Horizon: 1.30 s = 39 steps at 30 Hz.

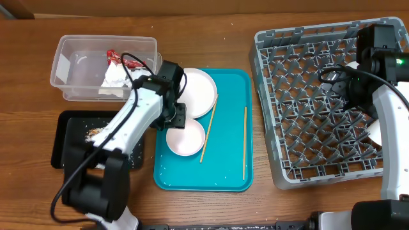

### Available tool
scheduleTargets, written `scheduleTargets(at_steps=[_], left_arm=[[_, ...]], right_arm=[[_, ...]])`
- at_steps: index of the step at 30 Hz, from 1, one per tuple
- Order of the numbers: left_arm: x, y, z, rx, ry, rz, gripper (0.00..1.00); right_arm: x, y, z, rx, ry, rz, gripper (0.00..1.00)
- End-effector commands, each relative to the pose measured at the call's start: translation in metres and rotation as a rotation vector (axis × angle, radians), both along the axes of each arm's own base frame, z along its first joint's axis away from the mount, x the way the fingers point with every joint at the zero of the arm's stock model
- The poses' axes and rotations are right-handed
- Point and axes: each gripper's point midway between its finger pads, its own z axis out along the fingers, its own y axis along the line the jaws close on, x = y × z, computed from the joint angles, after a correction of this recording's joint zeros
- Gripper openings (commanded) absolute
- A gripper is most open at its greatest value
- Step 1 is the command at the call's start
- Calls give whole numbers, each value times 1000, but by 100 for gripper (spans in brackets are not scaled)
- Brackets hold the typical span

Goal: Sort waste into correct bins and load items into the dishwasher

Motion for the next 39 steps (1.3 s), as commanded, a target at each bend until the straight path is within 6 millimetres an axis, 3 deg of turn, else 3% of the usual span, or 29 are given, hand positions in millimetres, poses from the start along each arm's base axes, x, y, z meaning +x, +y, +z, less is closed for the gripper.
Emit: scheduleTargets(at_steps=[1,5,10,14,19,23,27,32,35,39], left_arm=[[-3,8,-22,61,63,-12,53],[-12,7,-37,68,130,-13,44],[-14,-3,-38,7,147,-9,44],[-14,-40,-34,-200,165,-17,40],[-7,-81,-24,-384,134,-64,15],[0,-98,-23,-402,89,-85,18],[-1,-97,-22,-400,95,-77,23],[1,-78,-12,-318,107,-46,30],[8,-67,5,-246,73,-41,32],[19,-55,44,-190,-18,-39,33]], right_arm=[[0,-1,6,-3,-22,-4,100],[1,-1,6,-3,-22,-4,100],[1,-1,6,-2,-22,-5,100],[1,-1,6,-2,-23,-4,100],[1,-1,6,-2,-22,-4,100],[1,-1,6,-2,-22,-4,100],[1,-1,6,-2,-23,-4,100],[3,6,5,37,-29,17,100],[11,27,5,125,-49,154,100],[19,68,10,300,-105,381,100]])
